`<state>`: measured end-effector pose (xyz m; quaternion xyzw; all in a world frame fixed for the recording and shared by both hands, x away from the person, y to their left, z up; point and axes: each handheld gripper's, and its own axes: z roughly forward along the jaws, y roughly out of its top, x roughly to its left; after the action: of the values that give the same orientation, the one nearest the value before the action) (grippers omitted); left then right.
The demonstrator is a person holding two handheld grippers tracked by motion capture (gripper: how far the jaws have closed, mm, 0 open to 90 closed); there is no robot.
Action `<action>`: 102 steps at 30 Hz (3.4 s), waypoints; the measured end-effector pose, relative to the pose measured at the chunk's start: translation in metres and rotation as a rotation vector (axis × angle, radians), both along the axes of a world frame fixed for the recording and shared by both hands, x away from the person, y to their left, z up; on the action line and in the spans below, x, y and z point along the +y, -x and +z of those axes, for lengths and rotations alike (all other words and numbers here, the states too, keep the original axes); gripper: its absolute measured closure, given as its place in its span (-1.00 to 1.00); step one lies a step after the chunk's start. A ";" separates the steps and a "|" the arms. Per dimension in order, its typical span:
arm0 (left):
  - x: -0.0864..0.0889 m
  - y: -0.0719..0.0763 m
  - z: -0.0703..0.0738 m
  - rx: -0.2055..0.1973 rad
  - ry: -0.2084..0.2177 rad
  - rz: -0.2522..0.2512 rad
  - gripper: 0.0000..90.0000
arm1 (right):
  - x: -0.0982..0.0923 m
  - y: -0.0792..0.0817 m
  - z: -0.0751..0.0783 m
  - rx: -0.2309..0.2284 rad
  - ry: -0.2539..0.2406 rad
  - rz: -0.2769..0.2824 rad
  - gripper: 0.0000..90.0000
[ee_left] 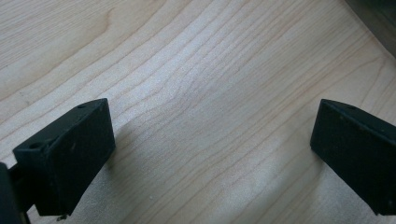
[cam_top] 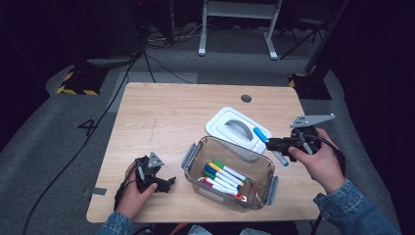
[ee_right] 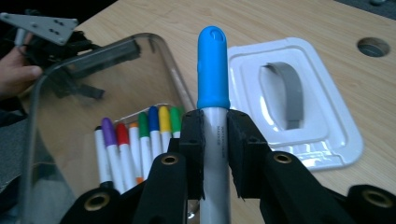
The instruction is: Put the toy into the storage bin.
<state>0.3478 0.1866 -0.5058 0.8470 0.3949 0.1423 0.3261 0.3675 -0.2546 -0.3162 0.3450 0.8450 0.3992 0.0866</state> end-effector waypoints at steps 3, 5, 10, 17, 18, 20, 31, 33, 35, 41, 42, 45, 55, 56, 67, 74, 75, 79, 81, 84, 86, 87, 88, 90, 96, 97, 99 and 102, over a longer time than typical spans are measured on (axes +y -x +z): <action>0.000 -0.001 0.000 -0.001 -0.006 -0.003 -1.00 | 0.014 0.007 0.002 0.011 -0.006 0.048 0.72; 0.000 -0.001 0.000 0.001 -0.003 -0.003 -1.00 | 0.022 0.010 0.003 0.020 -0.007 0.075 0.72; 0.000 -0.001 0.000 0.005 0.002 0.001 -1.00 | 0.042 0.016 0.003 0.033 -0.001 0.145 0.72; 0.000 -0.002 0.000 0.003 -0.001 0.000 -1.00 | 0.070 0.021 -0.006 0.063 0.030 0.225 0.72; 0.000 -0.002 0.000 0.002 -0.001 0.000 -1.00 | 0.080 0.022 -0.010 0.075 0.039 0.252 0.72; 0.000 -0.002 0.000 0.002 -0.001 0.000 -1.00 | 0.088 0.022 -0.014 0.081 0.053 0.273 0.72; 0.000 -0.002 0.000 0.003 -0.001 0.000 -1.00 | 0.124 0.023 -0.040 0.143 0.124 0.356 0.72; 0.000 -0.001 0.000 0.003 -0.001 0.000 -1.00 | 0.129 0.022 -0.044 0.150 0.140 0.368 0.72; 0.000 -0.001 0.000 0.005 0.001 0.002 -1.00 | 0.135 0.021 -0.050 0.166 0.161 0.378 0.72; 0.000 -0.001 0.000 0.004 0.000 0.000 -1.00 | 0.147 0.016 -0.065 0.220 0.199 0.404 0.72; 0.000 -0.001 0.000 0.005 0.000 0.000 -1.00 | 0.148 0.015 -0.068 0.231 0.201 0.409 0.72; 0.000 -0.001 0.000 0.004 0.000 0.002 -1.00 | 0.151 0.013 -0.075 0.263 0.213 0.419 0.72; 0.000 -0.001 0.000 0.004 -0.001 0.000 -1.00 | 0.159 0.009 -0.103 0.375 0.275 0.449 0.58; 0.000 -0.001 0.000 0.004 -0.001 0.000 -1.00 | 0.158 0.008 -0.105 0.360 0.256 0.433 0.43; 0.000 -0.001 0.000 0.004 -0.001 0.000 -1.00 | 0.143 -0.002 -0.076 0.148 0.119 0.317 0.30; 0.000 -0.002 0.000 0.004 -0.001 0.000 -1.00 | 0.117 -0.003 -0.039 0.030 0.065 0.235 0.28; 0.000 -0.002 0.000 0.004 -0.001 0.000 -1.00 | 0.113 -0.004 -0.037 0.031 0.063 0.227 0.28; 0.000 -0.003 0.000 0.004 0.003 0.001 -0.99 | 0.090 -0.010 -0.026 0.004 0.063 0.160 0.29; 0.000 -0.004 0.000 0.003 -0.003 -0.001 -1.00 | 0.075 -0.013 -0.021 -0.004 0.052 0.120 0.29; -0.001 -0.005 0.000 0.005 0.003 0.005 -1.00 | 0.062 -0.016 -0.017 -0.014 0.046 0.081 0.29; 0.000 -0.007 0.000 0.003 -0.003 0.002 -1.00 | 0.049 -0.018 -0.014 -0.027 0.044 0.046 0.29; -0.001 -0.008 0.000 0.002 -0.001 0.002 -1.00 | 0.044 -0.020 -0.013 -0.032 0.047 0.035 0.29; -0.001 -0.008 0.000 0.004 0.004 0.005 -1.00 | 0.030 -0.023 -0.012 -0.029 0.046 -0.001 0.29; -0.001 -0.009 0.000 0.001 0.000 0.003 -1.00 | 0.023 -0.024 -0.012 -0.030 0.045 -0.023 0.29; -0.001 -0.009 0.000 0.002 0.000 0.005 -1.00 | -0.029 -0.040 -0.022 -0.028 0.064 -0.180 0.29; -0.001 -0.009 0.000 0.002 0.001 0.005 -1.00 | -0.029 -0.040 -0.022 -0.028 0.064 -0.180 0.29; -0.001 -0.009 0.000 -0.003 -0.003 0.005 -1.00 | -0.042 -0.044 -0.025 -0.025 0.073 -0.213 0.29; -0.001 -0.009 0.000 -0.003 -0.003 0.005 -1.00 | -0.065 -0.050 -0.032 -0.023 0.091 -0.283 0.29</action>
<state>0.3568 0.1860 -0.5057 0.8464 0.3962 0.1450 0.3251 0.4174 -0.3194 -0.3479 0.4518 0.8042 0.3483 0.1671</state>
